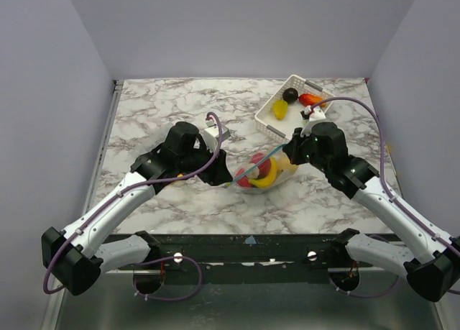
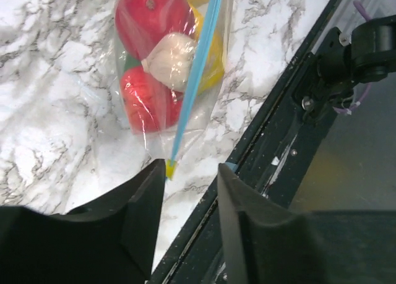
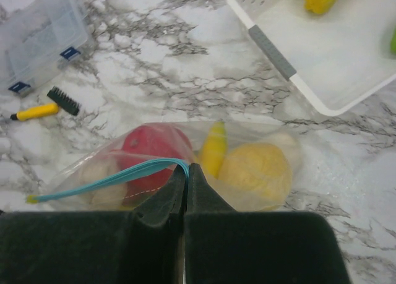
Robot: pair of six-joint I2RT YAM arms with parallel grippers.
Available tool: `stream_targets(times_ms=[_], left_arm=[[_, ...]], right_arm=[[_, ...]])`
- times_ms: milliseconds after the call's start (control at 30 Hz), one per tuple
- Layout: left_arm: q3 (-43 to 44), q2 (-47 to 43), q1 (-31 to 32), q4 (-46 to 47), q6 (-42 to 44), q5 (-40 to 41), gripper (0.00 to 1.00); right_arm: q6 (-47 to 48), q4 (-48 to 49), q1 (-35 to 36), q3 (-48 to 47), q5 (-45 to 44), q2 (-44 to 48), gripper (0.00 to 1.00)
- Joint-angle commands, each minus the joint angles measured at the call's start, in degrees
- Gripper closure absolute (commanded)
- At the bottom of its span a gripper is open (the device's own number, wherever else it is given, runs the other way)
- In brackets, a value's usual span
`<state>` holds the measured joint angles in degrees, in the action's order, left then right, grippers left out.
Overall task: Place the food in the zip-top bag and seal the zipper
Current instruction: Zip the zipper food storage bag at the center of the board, then place the zipper food storage bag at the center of the board.
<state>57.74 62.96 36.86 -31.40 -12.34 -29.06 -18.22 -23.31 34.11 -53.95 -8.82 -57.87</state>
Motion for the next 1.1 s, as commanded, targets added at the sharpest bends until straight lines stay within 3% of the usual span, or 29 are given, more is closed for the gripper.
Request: stream_targets(times_ms=[0,300,567,733,933,1067], left_arm=[[0.32,-3.17,0.02,-0.79,-0.76,4.81,0.55],[0.01,-9.33,-0.11,-0.71,-0.76,13.94,0.44],[-0.53,-11.88,-0.26,-1.27,0.01,15.87,0.43],[-0.87,-13.60,-0.34,-1.20,0.03,17.20,0.42],[-1.13,-16.69,-0.37,-0.73,-0.06,18.20,0.42],[-0.80,-18.39,-0.35,0.10,-0.23,18.51,0.37]], right_arm=[[3.54,2.16,-0.28,-1.85,11.29,-3.57,1.00],[1.47,4.11,-0.31,-10.75,12.04,-18.18,1.00],[-1.48,1.42,-0.29,-22.90,9.43,-35.81,0.99],[-3.27,-1.82,-0.34,-29.79,9.74,-45.71,0.93],[-3.21,-2.93,-0.30,-32.05,11.07,-48.29,0.64],[-2.18,-3.36,-0.30,-32.04,10.61,-46.07,0.52]])
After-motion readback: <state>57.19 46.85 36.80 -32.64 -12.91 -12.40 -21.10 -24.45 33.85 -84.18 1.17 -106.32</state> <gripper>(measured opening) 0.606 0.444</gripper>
